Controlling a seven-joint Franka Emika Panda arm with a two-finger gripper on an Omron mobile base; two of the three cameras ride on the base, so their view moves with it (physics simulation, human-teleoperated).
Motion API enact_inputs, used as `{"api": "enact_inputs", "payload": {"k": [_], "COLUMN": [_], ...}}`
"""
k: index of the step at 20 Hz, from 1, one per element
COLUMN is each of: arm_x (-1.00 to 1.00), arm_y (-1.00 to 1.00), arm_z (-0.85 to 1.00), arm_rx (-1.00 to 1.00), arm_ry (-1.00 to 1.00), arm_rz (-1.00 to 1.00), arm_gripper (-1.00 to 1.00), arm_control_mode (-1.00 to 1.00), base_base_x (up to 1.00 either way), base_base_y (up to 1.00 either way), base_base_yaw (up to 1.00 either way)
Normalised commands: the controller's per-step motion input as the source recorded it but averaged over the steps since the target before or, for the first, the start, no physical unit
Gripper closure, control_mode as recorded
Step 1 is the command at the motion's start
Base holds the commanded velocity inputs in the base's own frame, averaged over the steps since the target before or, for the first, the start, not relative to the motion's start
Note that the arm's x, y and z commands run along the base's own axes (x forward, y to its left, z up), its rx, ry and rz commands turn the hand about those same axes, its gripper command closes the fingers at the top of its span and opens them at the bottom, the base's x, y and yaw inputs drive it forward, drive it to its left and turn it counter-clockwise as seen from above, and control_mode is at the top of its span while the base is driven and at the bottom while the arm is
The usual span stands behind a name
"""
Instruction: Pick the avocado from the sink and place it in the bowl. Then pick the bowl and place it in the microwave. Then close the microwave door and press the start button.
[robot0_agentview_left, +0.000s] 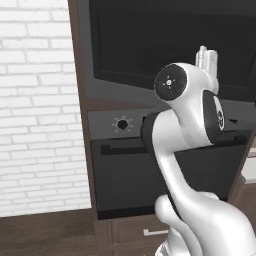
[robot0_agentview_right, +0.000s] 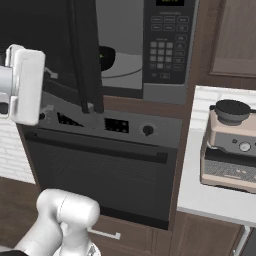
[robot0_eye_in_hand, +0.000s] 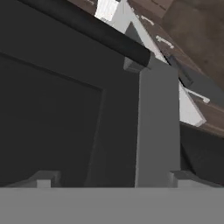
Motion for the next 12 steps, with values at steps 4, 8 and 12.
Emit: {"api": "enact_inputs", "payload": {"k": [4, 8, 12], "arm_x": [0.76, 0.73, 0.56], "arm_y": [-0.20, -0.12, -0.07], "arm_z": [0.00, 0.00, 0.00], "arm_rx": [0.07, 0.07, 0.07], "arm_ry": [-0.10, -0.09, -0.02], "arm_rz": [0.17, 0.16, 0.12], "arm_gripper": [-1.00, -1.00, -1.00], "arm_control_mode": [-1.00, -1.00, -1.00], "base_base_x": [0.00, 0.00, 0.00], "base_base_y": [0.00, 0.00, 0.00], "base_base_yaw": [0.00, 0.00, 0.00]}}
